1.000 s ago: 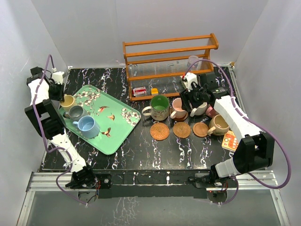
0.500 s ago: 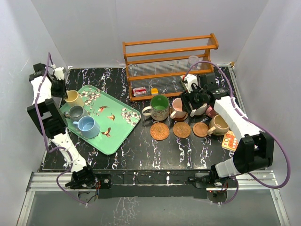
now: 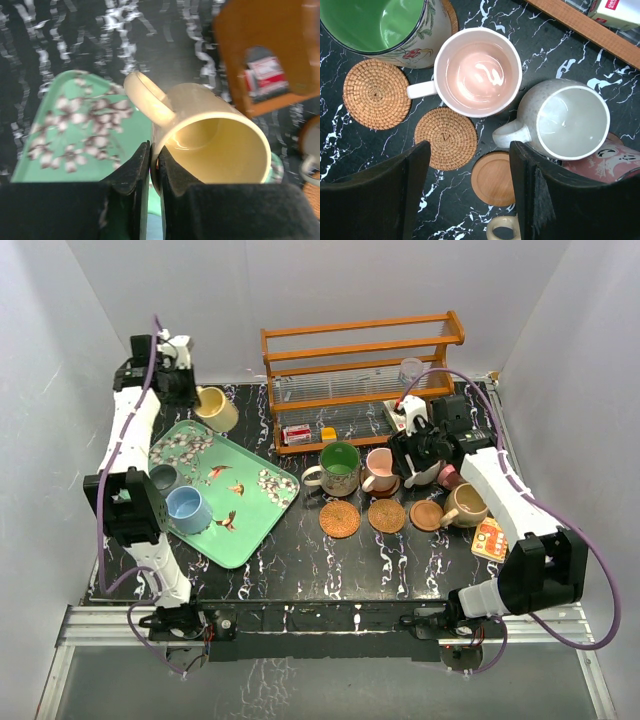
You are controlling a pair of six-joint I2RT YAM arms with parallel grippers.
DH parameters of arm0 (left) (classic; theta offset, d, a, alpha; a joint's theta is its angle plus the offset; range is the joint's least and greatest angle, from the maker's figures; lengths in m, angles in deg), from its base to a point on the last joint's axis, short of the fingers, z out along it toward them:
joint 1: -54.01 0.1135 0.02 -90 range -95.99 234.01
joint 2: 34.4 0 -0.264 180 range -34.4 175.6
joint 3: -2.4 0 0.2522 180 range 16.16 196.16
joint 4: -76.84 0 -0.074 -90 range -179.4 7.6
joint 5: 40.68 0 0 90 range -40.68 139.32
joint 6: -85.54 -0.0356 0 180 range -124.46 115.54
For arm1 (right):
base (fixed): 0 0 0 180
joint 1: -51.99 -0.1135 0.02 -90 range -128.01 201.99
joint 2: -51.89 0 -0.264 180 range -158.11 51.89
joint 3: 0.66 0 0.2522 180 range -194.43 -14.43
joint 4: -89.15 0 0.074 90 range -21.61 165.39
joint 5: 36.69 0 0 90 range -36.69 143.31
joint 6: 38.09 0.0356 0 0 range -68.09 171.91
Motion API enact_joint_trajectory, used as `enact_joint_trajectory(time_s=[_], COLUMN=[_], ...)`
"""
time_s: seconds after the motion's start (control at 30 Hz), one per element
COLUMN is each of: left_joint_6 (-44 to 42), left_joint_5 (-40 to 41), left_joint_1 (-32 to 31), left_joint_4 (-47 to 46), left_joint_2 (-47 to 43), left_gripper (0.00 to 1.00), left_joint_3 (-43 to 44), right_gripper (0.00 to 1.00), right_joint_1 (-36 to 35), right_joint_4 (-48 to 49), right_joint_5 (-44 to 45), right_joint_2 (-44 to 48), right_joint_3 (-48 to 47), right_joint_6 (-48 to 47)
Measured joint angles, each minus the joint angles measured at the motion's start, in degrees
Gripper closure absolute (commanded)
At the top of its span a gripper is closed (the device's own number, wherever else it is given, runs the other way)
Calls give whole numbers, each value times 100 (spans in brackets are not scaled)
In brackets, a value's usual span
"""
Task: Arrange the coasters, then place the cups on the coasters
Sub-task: Pick up the cup from the tray, then place the cup on the tray.
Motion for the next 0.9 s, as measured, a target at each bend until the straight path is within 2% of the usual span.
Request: enact_joint_trajectory(time_s=[0.2,0.3,0.43,0.9], left_joint_6=[372,474,503,560], left_joint_5=[-219,-374,-188,485], left_joint_1=[-868,-966,-949,-1123], left_joint_4=[-328,-614,-664,-848], left_joint_2=[-916,-1541,-2146,-2371], left_gripper=[100,100,100,100], left_joint_3=[-981,-1910,-2826,-4205], right_gripper=[37,36,36,34], right_joint_1=[160,302,424,446], right_joint_4=[9,76,125,136], right_joint_5=[-52,-149,-278,-518], right_joint_2=[243,363,474,422], right_joint_3=[90,173,232,232], right_joint_6=[2,17,31,48])
